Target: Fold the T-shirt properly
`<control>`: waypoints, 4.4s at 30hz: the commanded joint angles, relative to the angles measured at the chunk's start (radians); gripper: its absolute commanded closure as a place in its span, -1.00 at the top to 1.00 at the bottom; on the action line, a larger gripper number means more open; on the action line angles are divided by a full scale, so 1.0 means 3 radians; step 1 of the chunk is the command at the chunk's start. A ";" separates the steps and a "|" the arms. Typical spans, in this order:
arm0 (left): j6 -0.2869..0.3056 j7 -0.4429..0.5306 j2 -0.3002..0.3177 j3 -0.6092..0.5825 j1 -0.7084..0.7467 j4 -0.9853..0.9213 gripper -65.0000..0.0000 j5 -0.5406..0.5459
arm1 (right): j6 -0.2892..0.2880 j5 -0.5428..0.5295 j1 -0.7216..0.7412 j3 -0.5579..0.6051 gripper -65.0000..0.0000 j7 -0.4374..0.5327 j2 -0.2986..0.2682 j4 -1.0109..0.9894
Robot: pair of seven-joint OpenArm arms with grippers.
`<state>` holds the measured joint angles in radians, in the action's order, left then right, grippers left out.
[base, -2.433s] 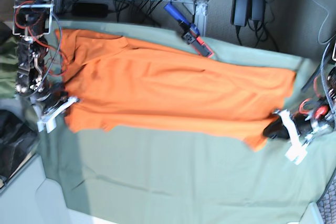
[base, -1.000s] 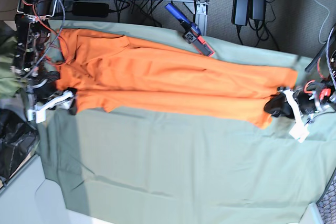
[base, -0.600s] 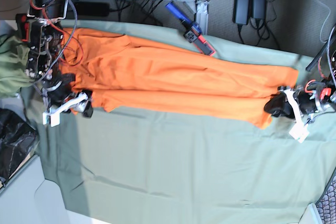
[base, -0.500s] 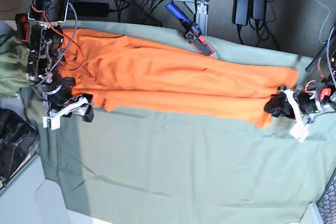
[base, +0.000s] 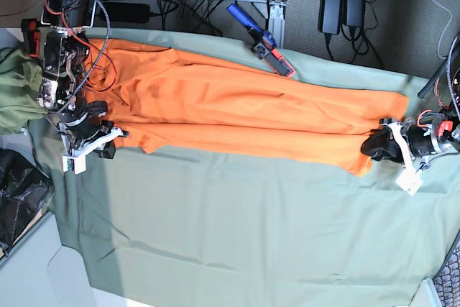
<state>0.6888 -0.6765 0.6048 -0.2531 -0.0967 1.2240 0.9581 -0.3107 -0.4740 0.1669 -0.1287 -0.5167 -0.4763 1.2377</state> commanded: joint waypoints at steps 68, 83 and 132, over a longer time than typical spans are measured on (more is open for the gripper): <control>0.0031 -0.0277 0.0238 0.0022 0.0516 0.0395 -0.46 0.0184 | -0.0437 -0.0078 -0.1736 -0.1284 0.25 -0.0264 -0.0740 0.1952; 0.0031 -0.0187 0.0238 0.0022 0.0516 0.0395 -0.46 0.0184 | -0.0713 0.0092 -0.2358 -0.1268 -0.16 -0.0159 -0.1272 0.1793; 0.0031 -0.0126 0.0237 0.0022 0.0507 0.0397 -0.46 0.0183 | -0.0645 0.1949 -0.1790 0.0409 0.33 0.1155 -0.1855 0.0931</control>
<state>0.6968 -0.6979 0.6647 -0.2478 0.0605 1.3361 1.0294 -0.4065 0.1139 -0.3763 0.0044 -0.1795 -1.0058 1.5124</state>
